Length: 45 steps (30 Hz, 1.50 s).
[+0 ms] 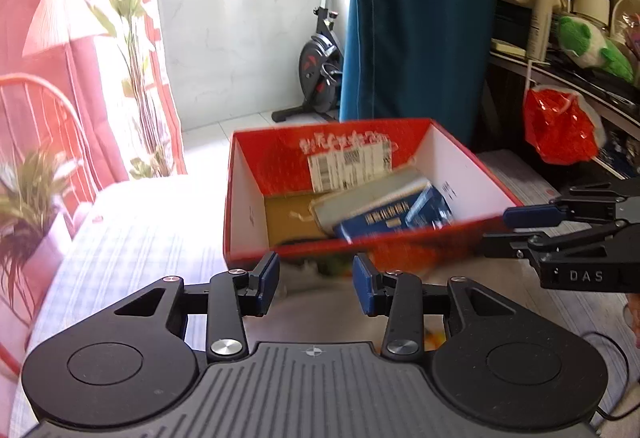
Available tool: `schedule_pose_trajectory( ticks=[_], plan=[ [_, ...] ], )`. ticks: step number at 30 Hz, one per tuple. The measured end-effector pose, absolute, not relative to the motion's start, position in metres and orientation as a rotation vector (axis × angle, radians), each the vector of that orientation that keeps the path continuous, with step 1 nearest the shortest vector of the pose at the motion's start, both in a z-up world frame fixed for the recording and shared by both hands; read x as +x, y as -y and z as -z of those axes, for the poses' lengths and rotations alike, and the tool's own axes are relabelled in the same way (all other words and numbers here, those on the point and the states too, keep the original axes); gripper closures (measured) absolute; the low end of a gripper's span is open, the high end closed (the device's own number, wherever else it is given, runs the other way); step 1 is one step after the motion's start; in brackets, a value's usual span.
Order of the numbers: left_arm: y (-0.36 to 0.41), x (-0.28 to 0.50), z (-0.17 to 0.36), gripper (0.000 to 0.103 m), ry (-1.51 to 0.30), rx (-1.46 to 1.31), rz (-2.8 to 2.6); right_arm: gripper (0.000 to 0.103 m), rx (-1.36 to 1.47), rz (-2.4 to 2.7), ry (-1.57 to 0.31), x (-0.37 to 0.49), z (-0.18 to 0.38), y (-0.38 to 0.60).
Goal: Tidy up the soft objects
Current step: 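Open both grippers to release the bag and withdraw, then move both grippers to the orange floral cloth and close on it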
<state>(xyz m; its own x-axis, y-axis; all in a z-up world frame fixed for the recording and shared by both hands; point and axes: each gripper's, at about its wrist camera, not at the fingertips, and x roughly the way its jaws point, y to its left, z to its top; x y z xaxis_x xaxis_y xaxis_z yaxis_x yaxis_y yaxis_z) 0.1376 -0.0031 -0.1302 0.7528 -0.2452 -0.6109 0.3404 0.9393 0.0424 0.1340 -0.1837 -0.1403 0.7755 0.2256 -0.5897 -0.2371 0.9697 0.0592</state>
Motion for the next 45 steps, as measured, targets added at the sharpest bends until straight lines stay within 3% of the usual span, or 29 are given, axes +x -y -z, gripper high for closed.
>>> schedule_pose_trajectory(
  ticks=[14, 32, 39, 41, 42, 43, 45],
  plan=[
    [-0.028, 0.085, 0.182, 0.06, -0.784, 0.049, 0.339, 0.065, 0.043, -0.309, -0.666, 0.061, 0.181, 0.155],
    [-0.003, 0.1, 0.229, 0.06, -0.864, -0.016, 0.384, 0.065, 0.095, -0.206, -0.729, 0.034, 0.241, 0.184],
    [0.005, 0.118, 0.243, 0.049, -0.88, -0.062, 0.405, 0.064, 0.123, -0.208, -0.723, 0.036, 0.247, 0.188],
    [0.008, 0.119, 0.244, 0.051, -0.876, -0.06, 0.41, 0.064, 0.135, -0.208, -0.72, 0.036, 0.248, 0.189],
    [0.01, 0.118, 0.244, 0.056, -0.867, -0.05, 0.412, 0.064, 0.136, -0.207, -0.718, 0.036, 0.248, 0.19],
    [0.012, 0.115, 0.242, 0.068, -0.856, -0.038, 0.414, 0.064, 0.136, -0.206, -0.716, 0.035, 0.248, 0.19],
    [0.014, 0.109, 0.239, 0.075, -0.826, -0.009, 0.406, 0.064, 0.14, -0.202, -0.709, 0.034, 0.247, 0.191]
  ],
)
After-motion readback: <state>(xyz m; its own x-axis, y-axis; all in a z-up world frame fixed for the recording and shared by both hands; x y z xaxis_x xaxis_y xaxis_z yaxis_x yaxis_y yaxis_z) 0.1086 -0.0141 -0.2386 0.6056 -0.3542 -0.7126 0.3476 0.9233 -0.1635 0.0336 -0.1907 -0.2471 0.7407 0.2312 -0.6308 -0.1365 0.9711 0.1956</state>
